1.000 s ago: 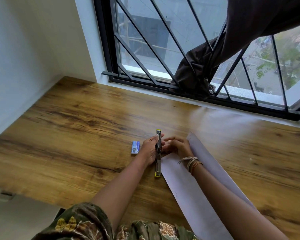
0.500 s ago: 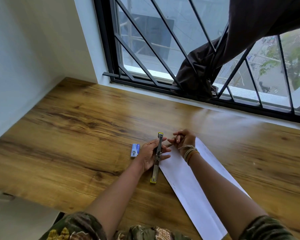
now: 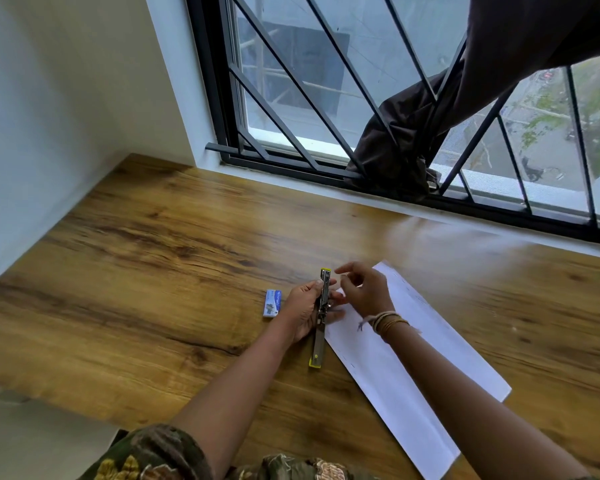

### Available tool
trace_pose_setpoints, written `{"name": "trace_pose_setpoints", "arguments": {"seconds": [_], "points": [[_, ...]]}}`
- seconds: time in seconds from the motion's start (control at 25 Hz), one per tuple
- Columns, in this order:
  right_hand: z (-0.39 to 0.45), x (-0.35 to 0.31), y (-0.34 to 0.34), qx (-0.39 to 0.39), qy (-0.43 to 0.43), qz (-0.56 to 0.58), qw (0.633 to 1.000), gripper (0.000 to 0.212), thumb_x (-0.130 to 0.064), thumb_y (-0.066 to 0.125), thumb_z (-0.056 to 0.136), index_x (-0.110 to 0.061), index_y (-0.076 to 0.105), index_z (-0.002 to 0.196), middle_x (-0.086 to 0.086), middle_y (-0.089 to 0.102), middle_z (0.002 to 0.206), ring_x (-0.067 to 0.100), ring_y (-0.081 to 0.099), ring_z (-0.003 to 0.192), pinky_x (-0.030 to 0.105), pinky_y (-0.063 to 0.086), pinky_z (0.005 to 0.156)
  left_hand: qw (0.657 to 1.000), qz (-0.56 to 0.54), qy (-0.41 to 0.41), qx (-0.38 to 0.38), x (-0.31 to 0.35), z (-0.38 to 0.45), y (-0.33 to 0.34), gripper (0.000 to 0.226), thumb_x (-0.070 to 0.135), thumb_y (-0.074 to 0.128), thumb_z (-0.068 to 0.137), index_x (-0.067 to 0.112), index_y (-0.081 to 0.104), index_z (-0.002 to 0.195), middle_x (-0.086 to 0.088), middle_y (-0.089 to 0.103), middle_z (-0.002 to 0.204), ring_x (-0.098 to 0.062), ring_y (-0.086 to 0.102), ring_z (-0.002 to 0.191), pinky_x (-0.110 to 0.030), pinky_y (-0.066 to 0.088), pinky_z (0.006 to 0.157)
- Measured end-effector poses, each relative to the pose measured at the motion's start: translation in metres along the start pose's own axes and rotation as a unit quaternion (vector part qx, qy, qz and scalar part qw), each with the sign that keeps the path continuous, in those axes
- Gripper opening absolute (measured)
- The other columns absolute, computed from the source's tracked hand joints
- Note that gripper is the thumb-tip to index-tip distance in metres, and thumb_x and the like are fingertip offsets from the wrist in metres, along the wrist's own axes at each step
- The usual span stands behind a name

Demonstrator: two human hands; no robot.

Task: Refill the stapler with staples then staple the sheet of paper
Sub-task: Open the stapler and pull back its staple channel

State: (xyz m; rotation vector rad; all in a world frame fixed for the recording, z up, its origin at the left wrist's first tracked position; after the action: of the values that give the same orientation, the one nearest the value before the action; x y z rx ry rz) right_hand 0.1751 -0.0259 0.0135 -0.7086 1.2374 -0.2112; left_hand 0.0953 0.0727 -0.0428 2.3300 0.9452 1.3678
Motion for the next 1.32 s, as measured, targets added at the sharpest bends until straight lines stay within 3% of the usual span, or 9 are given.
{"name": "trace_pose_setpoints", "arguments": {"seconds": [0.12, 0.4, 0.56, 0.72, 0.84, 0.96, 1.32], "points": [[-0.015, -0.016, 0.008, -0.04, -0.092, -0.073, 0.992, 0.03, 0.002, 0.059, 0.079, -0.013, 0.072, 0.101, 0.011, 0.065, 0.081, 0.026, 0.062, 0.071, 0.038, 0.055, 0.066, 1.0, 0.009, 0.016, 0.014, 0.002, 0.0, 0.0, 0.034, 0.017, 0.033, 0.104, -0.001, 0.062, 0.11, -0.01, 0.072, 0.074, -0.018, 0.07, 0.058, -0.032, 0.06, 0.054], [-0.02, -0.03, 0.01, -0.067, -0.093, -0.16, 0.98, 0.028, -0.01, 0.054, 0.089, -0.016, 0.068, 0.113, 0.013, 0.064, 0.09, 0.031, 0.062, 0.076, 0.044, 0.054, 0.066, 0.998, 0.017, 0.025, 0.046, 0.002, 0.001, -0.003, 0.03, 0.015, 0.036, 0.104, 0.004, 0.063, 0.095, -0.003, 0.071, 0.062, -0.012, 0.067, 0.051, -0.026, 0.056, 0.046], [-0.026, -0.036, 0.014, -0.087, -0.115, -0.24, 0.96, 0.03, -0.011, 0.055, 0.088, -0.019, 0.064, 0.115, 0.008, 0.06, 0.097, 0.028, 0.06, 0.077, 0.04, 0.056, 0.061, 0.998, 0.01, 0.022, 0.051, 0.0, 0.004, -0.006, 0.028, 0.016, 0.037, 0.103, 0.005, 0.062, 0.098, -0.008, 0.069, 0.073, -0.016, 0.067, 0.057, -0.031, 0.059, 0.052], [-0.043, -0.035, 0.018, -0.077, -0.126, -0.243, 0.959, 0.039, 0.0, 0.059, 0.079, -0.016, 0.064, 0.115, 0.01, 0.059, 0.101, 0.028, 0.058, 0.084, 0.035, 0.053, 0.058, 0.998, -0.002, 0.022, 0.057, -0.001, 0.005, -0.004, 0.03, 0.016, 0.035, 0.104, 0.003, 0.062, 0.107, -0.013, 0.068, 0.086, -0.014, 0.069, 0.057, -0.026, 0.054, 0.045], [-0.055, -0.037, 0.017, -0.055, -0.152, -0.245, 0.956, 0.044, 0.008, 0.057, 0.073, -0.015, 0.066, 0.11, 0.013, 0.059, 0.103, 0.029, 0.058, 0.085, 0.033, 0.052, 0.055, 0.998, -0.015, 0.017, 0.054, -0.002, 0.004, -0.004, 0.033, 0.016, 0.033, 0.104, 0.003, 0.063, 0.102, -0.015, 0.068, 0.089, -0.014, 0.071, 0.058, -0.024, 0.053, 0.043], [-0.052, -0.04, 0.013, -0.041, -0.154, -0.243, 0.957, 0.042, 0.006, 0.054, 0.074, -0.014, 0.066, 0.109, 0.016, 0.059, 0.106, 0.032, 0.059, 0.085, 0.036, 0.054, 0.059, 0.998, -0.016, 0.015, 0.059, -0.002, 0.004, -0.003, 0.033, 0.016, 0.032, 0.105, 0.003, 0.062, 0.1, -0.015, 0.069, 0.084, -0.016, 0.07, 0.054, -0.024, 0.053, 0.041], [-0.051, -0.04, 0.011, -0.023, -0.18, -0.348, 0.92, 0.042, 0.004, 0.057, 0.072, -0.017, 0.068, 0.108, 0.021, 0.061, 0.115, 0.034, 0.061, 0.089, 0.042, 0.052, 0.073, 0.998, 0.003, 0.015, 0.061, -0.003, 0.006, -0.007, 0.036, 0.019, 0.032, 0.105, -0.002, 0.06, 0.117, -0.015, 0.064, 0.081, -0.014, 0.064, 0.047, -0.024, 0.051, 0.042]]}}
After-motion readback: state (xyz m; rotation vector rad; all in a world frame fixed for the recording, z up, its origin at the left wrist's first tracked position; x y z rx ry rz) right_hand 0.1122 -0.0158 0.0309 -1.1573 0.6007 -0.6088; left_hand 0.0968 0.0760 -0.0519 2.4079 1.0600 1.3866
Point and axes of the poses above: each hand's wrist, its own z-axis towards the middle knuckle, its own y-axis out of the palm, x = y × z, the point moved 7 cm from there along z, towards the middle knuckle
